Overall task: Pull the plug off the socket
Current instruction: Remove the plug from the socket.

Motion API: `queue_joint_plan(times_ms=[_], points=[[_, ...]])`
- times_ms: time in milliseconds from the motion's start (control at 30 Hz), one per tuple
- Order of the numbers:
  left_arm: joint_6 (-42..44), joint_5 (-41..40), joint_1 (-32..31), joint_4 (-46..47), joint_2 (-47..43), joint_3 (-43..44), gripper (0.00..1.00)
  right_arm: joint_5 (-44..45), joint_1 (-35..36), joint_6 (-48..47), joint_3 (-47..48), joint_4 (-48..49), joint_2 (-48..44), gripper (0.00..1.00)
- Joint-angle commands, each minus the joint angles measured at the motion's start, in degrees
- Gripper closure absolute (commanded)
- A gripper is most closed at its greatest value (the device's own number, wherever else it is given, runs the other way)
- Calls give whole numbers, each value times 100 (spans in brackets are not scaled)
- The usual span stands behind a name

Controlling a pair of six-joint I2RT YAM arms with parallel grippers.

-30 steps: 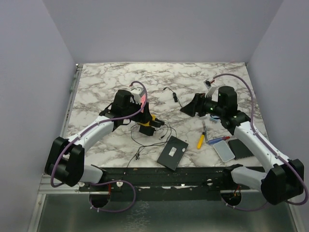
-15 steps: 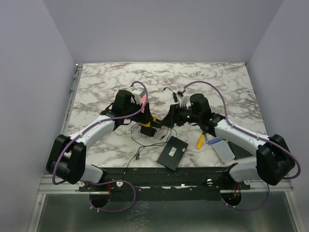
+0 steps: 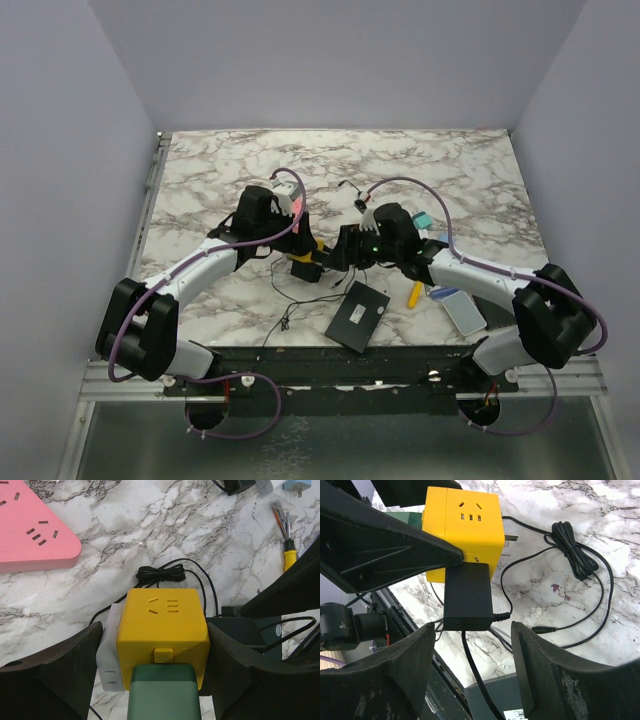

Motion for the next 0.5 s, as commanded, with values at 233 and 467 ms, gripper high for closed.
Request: queue_joint_plan(times_ms=[233,467], points=[[-82,251,-8,367,-38,216,100,538,169,-370,304,98,105,34],[-93,270,-8,373,-39,226,100,759,213,-546,575,-122,293,34]])
